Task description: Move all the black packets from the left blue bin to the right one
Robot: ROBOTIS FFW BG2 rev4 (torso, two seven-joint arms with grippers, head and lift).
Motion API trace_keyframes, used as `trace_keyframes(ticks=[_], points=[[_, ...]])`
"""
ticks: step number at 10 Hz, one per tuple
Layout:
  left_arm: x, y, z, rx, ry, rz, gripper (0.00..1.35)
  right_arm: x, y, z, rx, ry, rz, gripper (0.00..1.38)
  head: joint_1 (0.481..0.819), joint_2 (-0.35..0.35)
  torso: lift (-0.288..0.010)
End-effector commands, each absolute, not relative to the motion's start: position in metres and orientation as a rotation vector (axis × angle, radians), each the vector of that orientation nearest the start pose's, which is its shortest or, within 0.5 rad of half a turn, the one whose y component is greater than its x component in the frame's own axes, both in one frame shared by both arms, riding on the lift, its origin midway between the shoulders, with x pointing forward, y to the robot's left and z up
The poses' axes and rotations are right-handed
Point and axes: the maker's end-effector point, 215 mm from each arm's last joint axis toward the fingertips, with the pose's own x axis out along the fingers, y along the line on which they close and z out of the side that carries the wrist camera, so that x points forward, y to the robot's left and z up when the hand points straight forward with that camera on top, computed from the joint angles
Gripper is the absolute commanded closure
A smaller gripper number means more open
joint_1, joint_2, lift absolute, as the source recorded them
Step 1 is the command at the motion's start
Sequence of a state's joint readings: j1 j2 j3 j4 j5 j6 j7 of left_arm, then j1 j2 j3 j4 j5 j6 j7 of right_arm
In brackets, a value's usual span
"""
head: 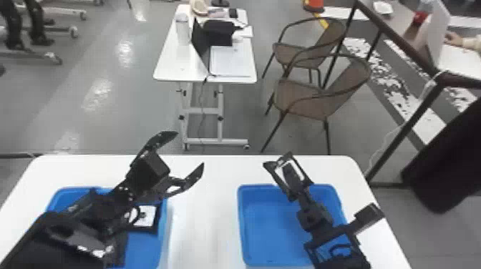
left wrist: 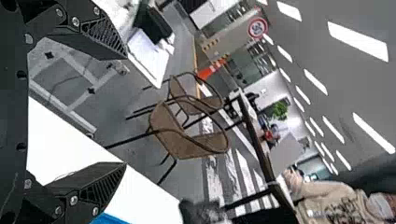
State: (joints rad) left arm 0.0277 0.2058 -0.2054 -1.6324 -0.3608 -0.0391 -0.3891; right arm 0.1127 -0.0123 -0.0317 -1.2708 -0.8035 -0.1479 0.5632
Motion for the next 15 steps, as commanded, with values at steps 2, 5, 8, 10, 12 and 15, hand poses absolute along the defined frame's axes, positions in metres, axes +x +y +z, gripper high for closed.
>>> trace_keyframes(ticks=[2,5,8,10,12,15], points=[[0.531,0.161,-0.343,0.448,0.025,-0.46,0.16,0.493,-0.243,-0.52,0.766,0.127,0.15,1.05,0.695,-0.093,0.0],[0.508,0.202,-0.347,0.318,0.077,-0.381,0.06,0.48,-0.278,-0.538,0.742,0.156,0.064,0.04,0.695,-0.1,0.0],[0.501,0.256,-0.37,0.339,0.182,-0.286,0.19,0.475,-0.29,-0.476,0.689,0.043,0.084,0.17,0.695,-0.081,0.0],[0.491,0.288,-0.421,0.305,0.347,-0.233,0.19,0.48,-0.277,-0.429,0.676,-0.024,0.147,0.17,0.695,-0.037,0.0],[0.479,0.294,-0.48,0.164,0.522,-0.242,0.19,0.486,-0.267,-0.408,0.683,-0.048,0.191,0.17,0.695,0.005,0.0],[0.482,0.296,-0.529,0.14,0.645,-0.264,0.19,0.484,-0.253,-0.418,0.718,-0.021,0.211,0.17,0.695,0.036,0.0]])
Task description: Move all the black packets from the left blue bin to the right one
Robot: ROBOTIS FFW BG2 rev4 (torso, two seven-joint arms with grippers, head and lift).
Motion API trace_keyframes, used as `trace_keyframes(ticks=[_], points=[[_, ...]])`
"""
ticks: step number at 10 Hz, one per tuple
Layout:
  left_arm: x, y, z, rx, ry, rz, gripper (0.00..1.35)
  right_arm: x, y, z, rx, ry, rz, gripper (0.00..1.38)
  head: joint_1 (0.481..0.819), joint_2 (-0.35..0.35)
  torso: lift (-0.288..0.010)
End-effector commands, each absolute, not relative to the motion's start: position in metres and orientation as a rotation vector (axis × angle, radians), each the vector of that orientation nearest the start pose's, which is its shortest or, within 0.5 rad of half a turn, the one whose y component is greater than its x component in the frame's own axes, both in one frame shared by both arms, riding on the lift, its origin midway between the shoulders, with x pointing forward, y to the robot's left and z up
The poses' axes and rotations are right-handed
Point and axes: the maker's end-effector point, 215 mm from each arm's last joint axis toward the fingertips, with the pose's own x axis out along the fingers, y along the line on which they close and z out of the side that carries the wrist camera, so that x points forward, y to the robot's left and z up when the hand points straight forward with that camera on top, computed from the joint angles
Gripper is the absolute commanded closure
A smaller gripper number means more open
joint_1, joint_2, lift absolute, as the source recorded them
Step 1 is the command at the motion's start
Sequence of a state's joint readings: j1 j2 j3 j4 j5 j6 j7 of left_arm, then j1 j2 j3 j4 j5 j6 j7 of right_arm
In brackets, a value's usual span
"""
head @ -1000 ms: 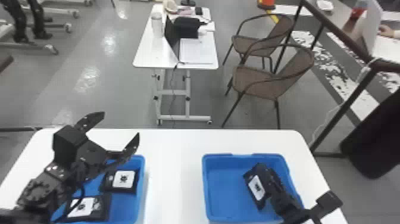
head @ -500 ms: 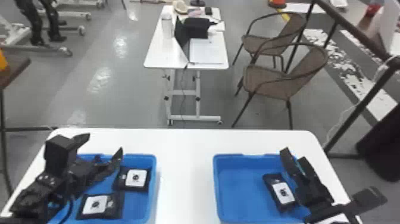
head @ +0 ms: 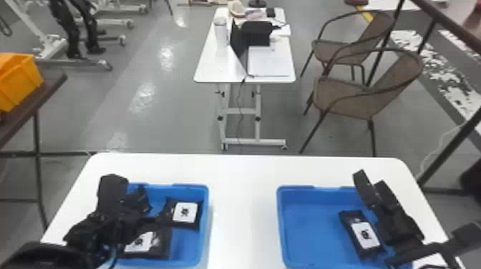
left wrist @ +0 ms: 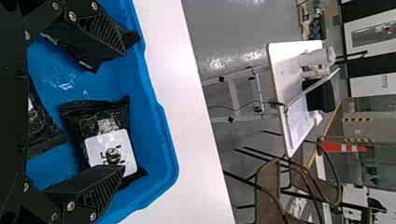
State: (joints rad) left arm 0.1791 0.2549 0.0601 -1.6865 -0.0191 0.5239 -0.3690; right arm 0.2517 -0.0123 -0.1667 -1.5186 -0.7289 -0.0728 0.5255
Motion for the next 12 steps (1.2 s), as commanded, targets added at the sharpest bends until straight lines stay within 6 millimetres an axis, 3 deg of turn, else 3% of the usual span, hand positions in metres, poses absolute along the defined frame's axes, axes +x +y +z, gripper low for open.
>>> trace_keyframes(ticks=[1,4,7,12], points=[[0.483,0.296,-0.546,0.101,0.693,-0.269,0.19,0.484,-0.249,-0.42,0.725,-0.013,0.219,0.17,0.695,0.039,0.0],[0.492,0.289,-0.581,0.053,0.783,-0.332,0.19,0.485,-0.246,-0.42,0.732,-0.009,0.229,0.17,0.695,0.047,0.0],[0.506,0.29,-0.595,0.069,0.816,-0.346,0.19,0.485,-0.245,-0.42,0.743,-0.009,0.235,0.17,0.695,0.045,0.0],[0.515,0.263,-0.614,0.07,0.873,-0.465,0.23,0.487,-0.244,-0.418,0.751,-0.017,0.244,0.17,0.695,0.024,0.0]])
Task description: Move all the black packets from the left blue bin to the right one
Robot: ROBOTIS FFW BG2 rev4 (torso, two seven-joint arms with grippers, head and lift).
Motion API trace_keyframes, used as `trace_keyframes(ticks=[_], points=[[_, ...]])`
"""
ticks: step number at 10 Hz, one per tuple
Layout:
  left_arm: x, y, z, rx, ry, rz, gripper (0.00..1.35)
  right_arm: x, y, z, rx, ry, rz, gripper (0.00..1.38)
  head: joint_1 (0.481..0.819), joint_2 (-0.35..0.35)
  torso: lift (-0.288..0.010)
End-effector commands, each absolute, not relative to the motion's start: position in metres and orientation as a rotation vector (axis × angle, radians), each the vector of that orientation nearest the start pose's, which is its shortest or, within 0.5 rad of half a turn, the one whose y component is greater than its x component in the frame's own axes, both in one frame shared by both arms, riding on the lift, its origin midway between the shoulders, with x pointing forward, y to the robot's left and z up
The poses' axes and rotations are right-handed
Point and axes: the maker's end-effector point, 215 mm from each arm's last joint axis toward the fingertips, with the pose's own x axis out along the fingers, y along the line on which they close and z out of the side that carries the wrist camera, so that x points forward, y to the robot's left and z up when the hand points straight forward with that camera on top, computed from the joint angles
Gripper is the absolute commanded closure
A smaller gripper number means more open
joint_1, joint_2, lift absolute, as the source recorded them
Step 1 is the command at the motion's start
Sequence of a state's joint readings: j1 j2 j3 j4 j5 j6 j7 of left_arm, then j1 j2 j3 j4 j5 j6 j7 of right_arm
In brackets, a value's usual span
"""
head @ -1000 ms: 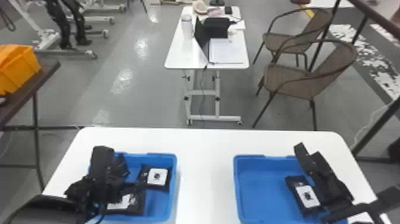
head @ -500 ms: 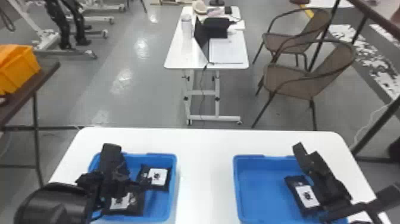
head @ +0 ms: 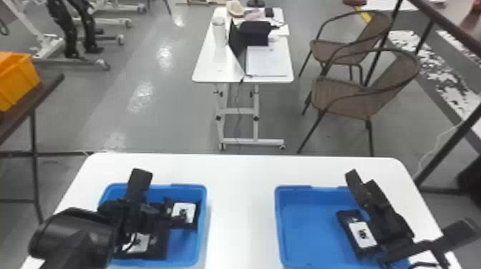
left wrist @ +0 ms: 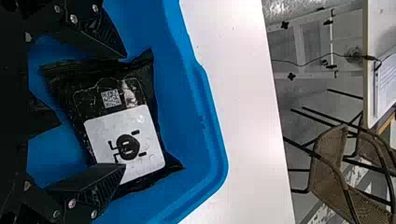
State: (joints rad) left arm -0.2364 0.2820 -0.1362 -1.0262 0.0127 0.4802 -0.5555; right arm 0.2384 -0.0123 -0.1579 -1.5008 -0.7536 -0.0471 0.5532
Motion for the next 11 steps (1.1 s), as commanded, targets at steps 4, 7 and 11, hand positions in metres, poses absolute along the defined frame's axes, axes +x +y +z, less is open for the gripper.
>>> trace_keyframes(ticks=[4,7,11], points=[[0.508,0.264,-0.617,0.129,0.93,-0.515,0.89,0.485,-0.243,-0.422,0.769,-0.012,0.242,0.17,0.695,0.014,0.0],[0.505,0.26,-0.596,0.087,0.898,-0.585,1.09,0.488,-0.237,-0.418,0.772,-0.015,0.261,0.17,0.695,0.017,0.0],[0.497,0.228,-0.513,-0.003,0.648,-0.7,1.09,0.489,-0.233,-0.417,0.777,-0.017,0.273,0.17,0.695,0.013,0.0]])
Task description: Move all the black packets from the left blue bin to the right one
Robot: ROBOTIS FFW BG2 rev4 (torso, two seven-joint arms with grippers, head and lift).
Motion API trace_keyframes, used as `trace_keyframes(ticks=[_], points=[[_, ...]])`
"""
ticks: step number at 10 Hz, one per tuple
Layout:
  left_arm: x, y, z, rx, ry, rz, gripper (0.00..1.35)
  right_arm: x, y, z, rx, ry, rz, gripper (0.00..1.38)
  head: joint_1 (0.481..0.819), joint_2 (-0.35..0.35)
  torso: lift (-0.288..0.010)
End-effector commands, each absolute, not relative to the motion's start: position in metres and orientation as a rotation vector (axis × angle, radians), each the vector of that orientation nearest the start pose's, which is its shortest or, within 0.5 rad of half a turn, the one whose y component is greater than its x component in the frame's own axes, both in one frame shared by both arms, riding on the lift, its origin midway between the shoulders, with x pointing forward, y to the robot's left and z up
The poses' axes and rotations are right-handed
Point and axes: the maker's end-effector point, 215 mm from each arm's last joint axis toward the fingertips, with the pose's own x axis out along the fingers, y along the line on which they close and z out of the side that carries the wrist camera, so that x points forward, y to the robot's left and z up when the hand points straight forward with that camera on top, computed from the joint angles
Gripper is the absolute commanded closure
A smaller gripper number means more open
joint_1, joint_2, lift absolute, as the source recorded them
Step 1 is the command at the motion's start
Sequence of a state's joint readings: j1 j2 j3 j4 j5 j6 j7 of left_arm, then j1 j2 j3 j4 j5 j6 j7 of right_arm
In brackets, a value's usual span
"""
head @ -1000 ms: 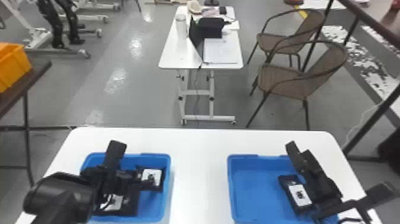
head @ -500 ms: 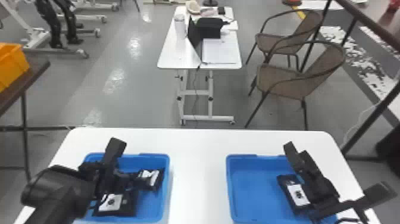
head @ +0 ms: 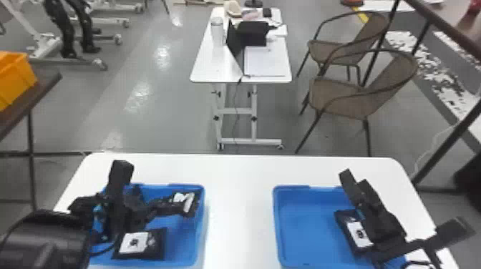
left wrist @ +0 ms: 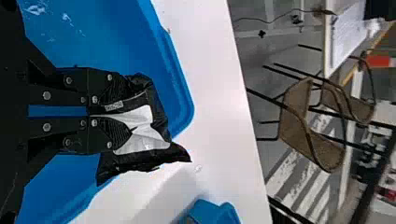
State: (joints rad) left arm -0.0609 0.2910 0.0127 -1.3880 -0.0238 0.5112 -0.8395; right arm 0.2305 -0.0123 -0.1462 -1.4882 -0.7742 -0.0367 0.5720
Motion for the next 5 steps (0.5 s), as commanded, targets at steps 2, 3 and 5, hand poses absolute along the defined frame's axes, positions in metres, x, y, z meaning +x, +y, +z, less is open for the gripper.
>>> trace_keyframes(ticks=[2,3,5], points=[[0.51,0.171,-0.464,-0.036,0.512,-0.821,1.09,0.496,-0.225,-0.404,0.762,-0.038,0.315,0.17,0.695,-0.013,0.0],[0.521,0.14,-0.443,-0.035,0.454,-0.872,1.09,0.501,-0.215,-0.393,0.75,-0.05,0.349,0.17,0.695,-0.038,0.0],[0.544,0.083,-0.407,0.024,0.356,-0.961,1.09,0.514,-0.181,-0.37,0.695,-0.056,0.469,0.17,0.695,-0.085,0.0]])
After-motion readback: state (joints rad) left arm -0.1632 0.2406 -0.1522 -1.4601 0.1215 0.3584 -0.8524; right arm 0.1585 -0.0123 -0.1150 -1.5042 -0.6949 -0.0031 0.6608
